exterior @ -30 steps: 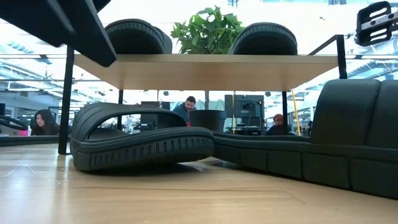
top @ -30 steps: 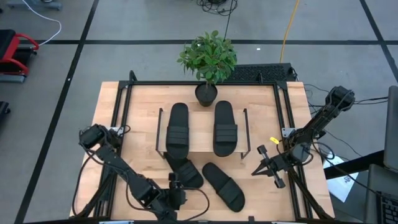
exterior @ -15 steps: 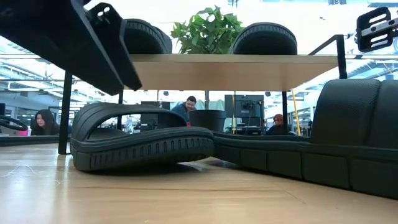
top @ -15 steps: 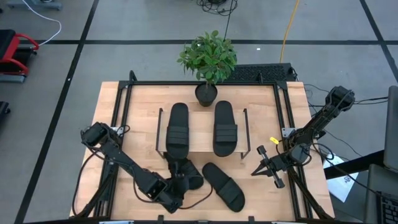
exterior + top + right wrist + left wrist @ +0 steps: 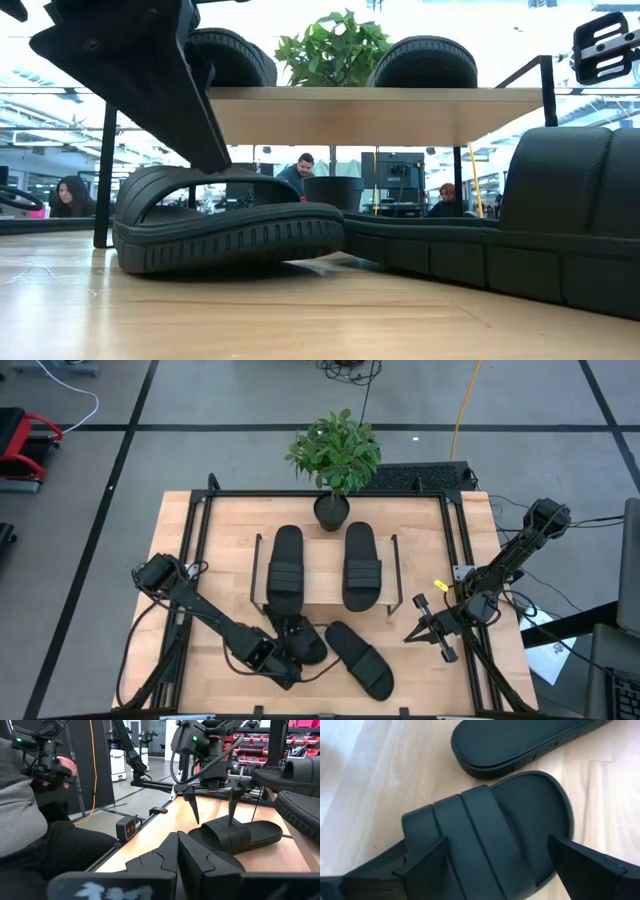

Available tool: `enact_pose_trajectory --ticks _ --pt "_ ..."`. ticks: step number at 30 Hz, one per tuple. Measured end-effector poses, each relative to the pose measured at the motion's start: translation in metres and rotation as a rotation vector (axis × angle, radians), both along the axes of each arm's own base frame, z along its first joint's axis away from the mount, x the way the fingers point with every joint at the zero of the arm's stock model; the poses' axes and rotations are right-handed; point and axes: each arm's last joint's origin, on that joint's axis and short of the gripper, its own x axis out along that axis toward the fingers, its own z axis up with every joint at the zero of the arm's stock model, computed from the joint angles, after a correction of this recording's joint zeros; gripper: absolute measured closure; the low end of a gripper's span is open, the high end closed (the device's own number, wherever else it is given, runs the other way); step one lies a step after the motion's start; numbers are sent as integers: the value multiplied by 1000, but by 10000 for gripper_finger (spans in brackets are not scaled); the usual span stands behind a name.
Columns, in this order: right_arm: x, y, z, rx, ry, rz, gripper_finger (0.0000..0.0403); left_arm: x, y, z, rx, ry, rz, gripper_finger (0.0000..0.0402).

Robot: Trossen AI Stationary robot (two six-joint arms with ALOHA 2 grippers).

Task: Pick and place slides into the shelf
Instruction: Put the left black slide under the shelf

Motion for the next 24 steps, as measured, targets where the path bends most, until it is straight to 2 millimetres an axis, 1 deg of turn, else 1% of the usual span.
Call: enact_pose_trajectory --ticks 3,6,11,14,17,20,24 --pt "0 0 -1 3 9 -1 403 2 3 0 -7 -1 12 50" --pt "0 0 -2 0 20 -1 403 4 1 1 -48 -28 29 50" --pt "0 0 -2 -2 22 -1 403 13 -8 7 -162 -135 33 50" --pt "0 0 -2 3 24 0 403 16 -10 9 -194 -153 -2 50" --pt "0 0 -3 13 40 0 403 14 -11 9 -149 -164 7 50" --pt "0 0 -4 11 43 0 403 8 -15 10 -51 -172 -17 50" --pt "0 0 -4 11 43 0 403 5 -28 25 -12 -198 -32 50"
